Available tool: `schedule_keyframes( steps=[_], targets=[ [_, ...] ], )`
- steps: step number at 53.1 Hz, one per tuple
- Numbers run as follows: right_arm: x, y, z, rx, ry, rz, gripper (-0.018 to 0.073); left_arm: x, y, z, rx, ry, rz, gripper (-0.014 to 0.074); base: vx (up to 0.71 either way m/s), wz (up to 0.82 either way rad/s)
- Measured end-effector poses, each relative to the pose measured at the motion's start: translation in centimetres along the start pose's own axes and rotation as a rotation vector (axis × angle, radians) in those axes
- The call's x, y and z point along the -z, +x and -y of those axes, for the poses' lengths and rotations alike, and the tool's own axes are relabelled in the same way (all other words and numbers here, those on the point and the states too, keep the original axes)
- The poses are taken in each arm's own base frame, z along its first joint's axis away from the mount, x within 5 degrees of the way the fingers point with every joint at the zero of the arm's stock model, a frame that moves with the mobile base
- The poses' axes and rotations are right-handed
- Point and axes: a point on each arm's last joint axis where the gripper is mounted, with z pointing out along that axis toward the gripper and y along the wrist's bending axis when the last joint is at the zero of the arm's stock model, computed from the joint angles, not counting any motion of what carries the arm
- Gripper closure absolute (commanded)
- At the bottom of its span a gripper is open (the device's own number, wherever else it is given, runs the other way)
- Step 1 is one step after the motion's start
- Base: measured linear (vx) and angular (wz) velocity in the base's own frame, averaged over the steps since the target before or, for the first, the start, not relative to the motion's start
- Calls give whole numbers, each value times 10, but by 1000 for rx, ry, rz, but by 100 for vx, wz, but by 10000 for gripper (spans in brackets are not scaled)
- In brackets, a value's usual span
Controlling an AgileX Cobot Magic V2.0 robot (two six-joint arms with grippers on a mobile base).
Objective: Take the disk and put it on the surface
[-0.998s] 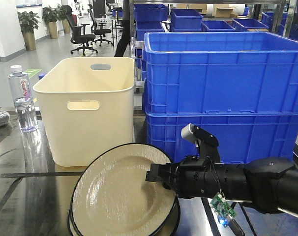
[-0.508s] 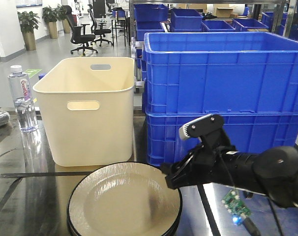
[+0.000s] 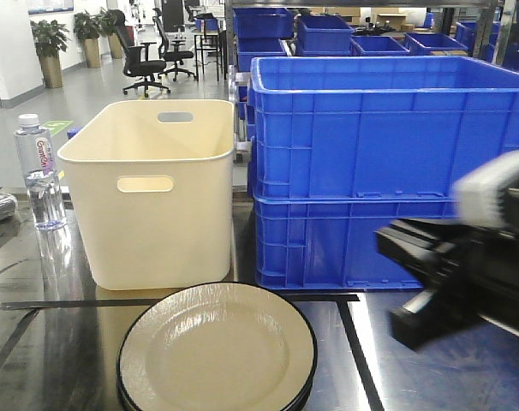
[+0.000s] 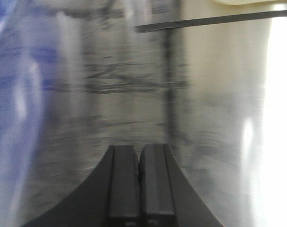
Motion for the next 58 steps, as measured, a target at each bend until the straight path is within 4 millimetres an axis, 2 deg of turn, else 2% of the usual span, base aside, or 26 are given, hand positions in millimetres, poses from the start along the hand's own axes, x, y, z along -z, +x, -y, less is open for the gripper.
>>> schedule_keyframes(
  steps=[8,13,20,28,58],
  targets=[
    [48,11,-8,-39,11,72,568,5,41,25,-28,156,129,598,0,0],
    [67,24,-11,-42,29,96,568,14,59,39,-39,258,251,598,0,0],
    [84,38,-11,-44,72,132,568,19,80,49,0,330,345,598,0,0],
    [89,47,-10,-52,102,143,568,18,93,52,18,340,366,598,0,0],
    [88,49,-10,-55,108,140,568,18,96,56,7,391,349,598,0,0]
  ],
)
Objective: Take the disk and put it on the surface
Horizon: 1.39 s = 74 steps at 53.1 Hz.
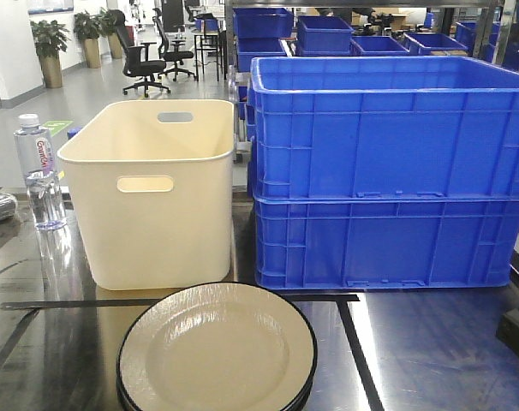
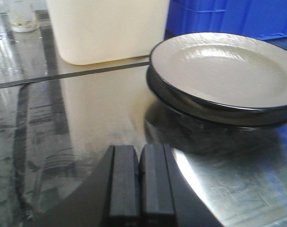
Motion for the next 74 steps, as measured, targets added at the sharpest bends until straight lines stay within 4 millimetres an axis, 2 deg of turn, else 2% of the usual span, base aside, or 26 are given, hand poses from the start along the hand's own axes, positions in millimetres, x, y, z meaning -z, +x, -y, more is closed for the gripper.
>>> schedule_keyframes(
  steps=[12,22,27,37,42,59,74],
  targets=[
    [0,0,0,-2,0,0,568,10,-1,10,-81,71,48,598,0,0],
    [0,0,0,-2,0,0,568,14,7,2,-120,-44,142,598,0,0],
    [0,0,0,-2,0,0,568,13,25,-6,-111,-123,172,598,0,0],
    [0,0,0,-2,1,1,568,10,80,-18,-94,-233,158,598,0,0],
    [0,0,0,-2,2,0,568,7,92,-23,-75,-262,106,598,0,0],
    [0,0,0,-3,2,0,568,8,94,-27,-136,-280,77,598,0,0],
    [0,0,0,-3,2,0,568,10,83,-26,-127,-278,199,598,0,0]
  ],
)
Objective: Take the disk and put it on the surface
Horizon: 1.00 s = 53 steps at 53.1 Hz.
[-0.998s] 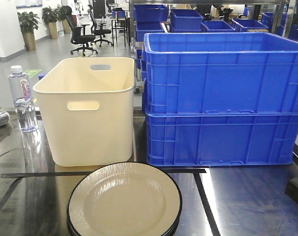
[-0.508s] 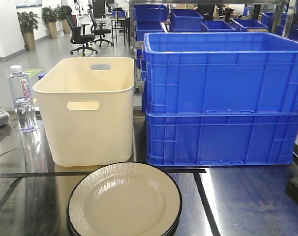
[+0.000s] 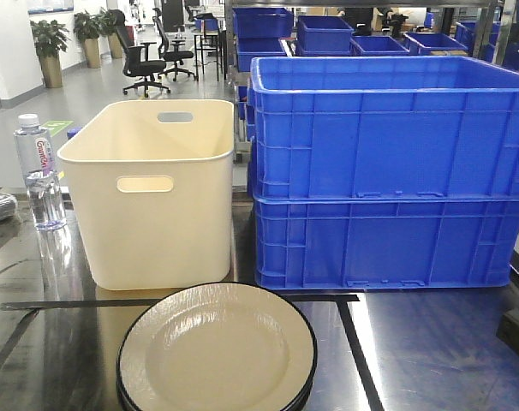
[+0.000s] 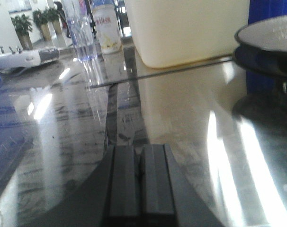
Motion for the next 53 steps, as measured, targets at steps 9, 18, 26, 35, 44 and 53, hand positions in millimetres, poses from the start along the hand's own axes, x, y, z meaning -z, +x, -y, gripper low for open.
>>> schedule_keyframes(
  steps=[9,18,26,35,44,53],
  targets=[
    [0,0,0,0,0,0,568,0,0,0,4,0,4,598,0,0],
    [0,0,0,0,0,0,568,0,-1,0,4,0,6,598,0,0],
    [0,0,0,0,0,0,568,0,-1,0,5,0,6,598,0,0],
    [0,0,0,0,0,0,568,0,-1,0,6,0,6,598,0,0],
    [0,0,0,0,1,0,568,0,-1,0,6,0,8,598,0,0],
    [-5,4,1,-28,5,-30,568,0,-1,0,6,0,10,598,0,0]
  ],
)
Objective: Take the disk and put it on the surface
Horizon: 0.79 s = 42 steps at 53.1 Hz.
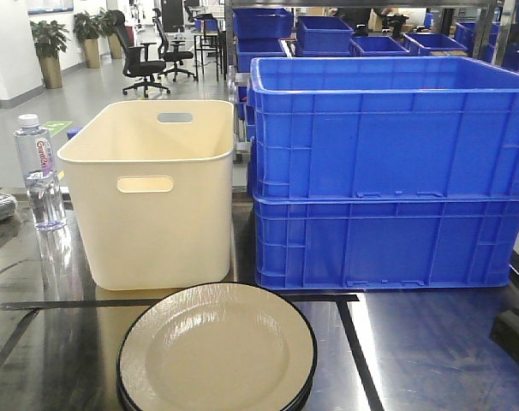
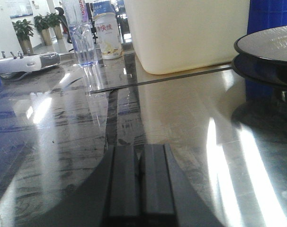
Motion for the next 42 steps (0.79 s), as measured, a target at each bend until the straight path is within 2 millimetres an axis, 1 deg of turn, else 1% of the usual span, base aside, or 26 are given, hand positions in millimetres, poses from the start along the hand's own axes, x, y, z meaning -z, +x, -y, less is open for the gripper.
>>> schedule_keyframes(
  steps=[6,8,11,15,16,17,24,25,26,28,31,34,42],
  targets=[
    [0,15,3,-2,30,-31,568,0,0,0,0,0,0,598,0,0],
    [1,23,5,-38,50,-33,568,0,0,0,0,0,0,598,0,0],
    [5,41,9,-49,92,-51,568,0,0,0,0,0,0,598,0,0],
    [16,68,16,-116,168,-78,568,0,0,0,0,0,0,598,0,0],
    [20,75,18,-110,186,-84,568,0,0,0,1,0,0,598,0,0],
    [23,80,19,-126,200,-85,568,0,0,0,1,0,0,598,0,0],
    [47,117,22,-119,299,-75,568,0,0,0,1,0,0,598,0,0],
    [54,129,22,-118,323,-64,568,0,0,0,1,0,0,598,0,0],
    [57,134,22,-117,334,-58,568,0,0,0,1,0,0,598,0,0],
    [61,141,21,-117,348,-47,568,0,0,0,1,0,0,598,0,0],
    [67,146,20,-111,362,-15,568,0,0,0,1,0,0,596,0,0],
    [72,145,19,-104,366,19,568,0,0,0,1,0,0,596,0,0],
    [76,150,18,-110,372,-9,568,0,0,0,1,0,1,596,0,0]
  ],
)
